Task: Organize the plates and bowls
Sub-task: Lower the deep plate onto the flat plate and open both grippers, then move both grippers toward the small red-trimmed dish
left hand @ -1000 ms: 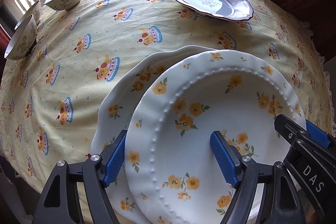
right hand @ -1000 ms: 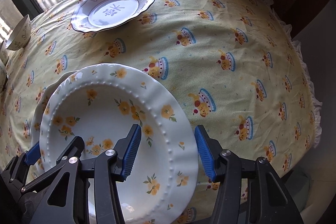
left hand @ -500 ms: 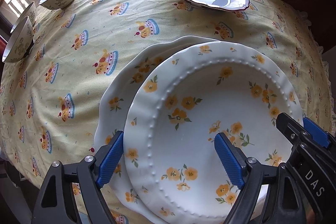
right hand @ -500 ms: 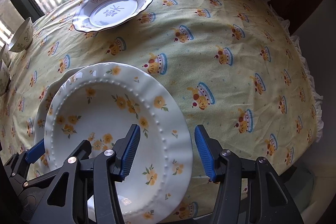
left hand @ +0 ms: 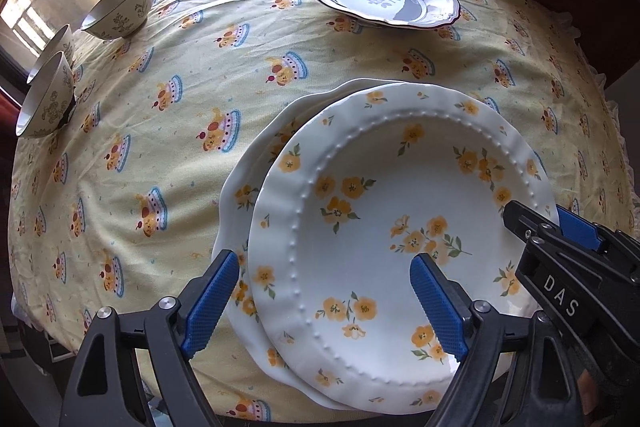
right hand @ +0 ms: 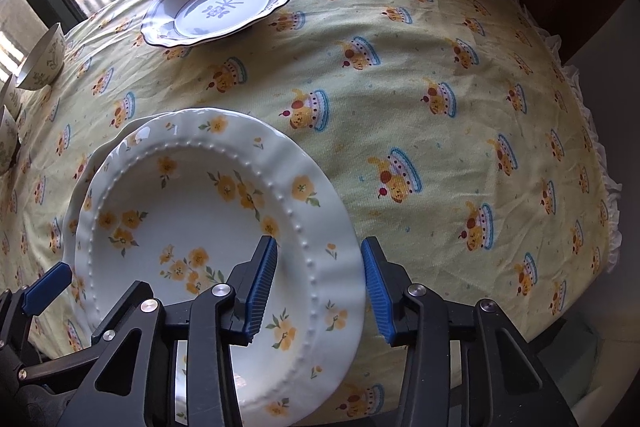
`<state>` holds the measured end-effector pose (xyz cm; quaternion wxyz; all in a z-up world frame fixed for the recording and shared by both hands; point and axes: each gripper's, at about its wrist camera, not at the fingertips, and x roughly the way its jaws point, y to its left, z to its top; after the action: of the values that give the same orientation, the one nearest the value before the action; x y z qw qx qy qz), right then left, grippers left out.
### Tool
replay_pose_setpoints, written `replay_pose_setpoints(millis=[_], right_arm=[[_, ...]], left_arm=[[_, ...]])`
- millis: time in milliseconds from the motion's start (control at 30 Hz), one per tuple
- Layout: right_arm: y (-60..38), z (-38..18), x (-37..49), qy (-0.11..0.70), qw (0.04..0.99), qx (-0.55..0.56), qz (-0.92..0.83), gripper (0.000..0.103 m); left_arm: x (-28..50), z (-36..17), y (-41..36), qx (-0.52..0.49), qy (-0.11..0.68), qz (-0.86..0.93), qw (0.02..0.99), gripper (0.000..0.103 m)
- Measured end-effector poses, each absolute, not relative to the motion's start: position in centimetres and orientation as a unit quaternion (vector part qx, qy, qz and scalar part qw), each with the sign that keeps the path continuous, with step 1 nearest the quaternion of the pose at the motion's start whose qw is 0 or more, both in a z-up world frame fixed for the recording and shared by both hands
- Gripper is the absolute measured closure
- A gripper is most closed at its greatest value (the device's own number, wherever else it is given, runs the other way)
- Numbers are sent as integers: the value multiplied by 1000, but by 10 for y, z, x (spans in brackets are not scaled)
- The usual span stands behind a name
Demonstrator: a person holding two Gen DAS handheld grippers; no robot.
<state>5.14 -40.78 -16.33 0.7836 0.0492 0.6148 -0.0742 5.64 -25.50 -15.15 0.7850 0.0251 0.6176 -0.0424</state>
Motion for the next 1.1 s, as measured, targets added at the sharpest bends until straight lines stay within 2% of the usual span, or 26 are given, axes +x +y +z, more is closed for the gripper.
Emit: replay_pose_setpoints(millis=[333, 600, 1100], right_arm=[[-396, -171, 58, 626, 776, 38, -60, 56], [-397, -168, 57, 630, 771, 59, -72, 56], [-365, -84, 49, 553, 821, 112, -87, 55]], left_arm=[[59, -145, -238, -5, 613, -20, 790, 14], [60, -141, -230, 9, 613, -29, 790, 13], [75, -84, -198, 26, 551, -84, 830, 13]])
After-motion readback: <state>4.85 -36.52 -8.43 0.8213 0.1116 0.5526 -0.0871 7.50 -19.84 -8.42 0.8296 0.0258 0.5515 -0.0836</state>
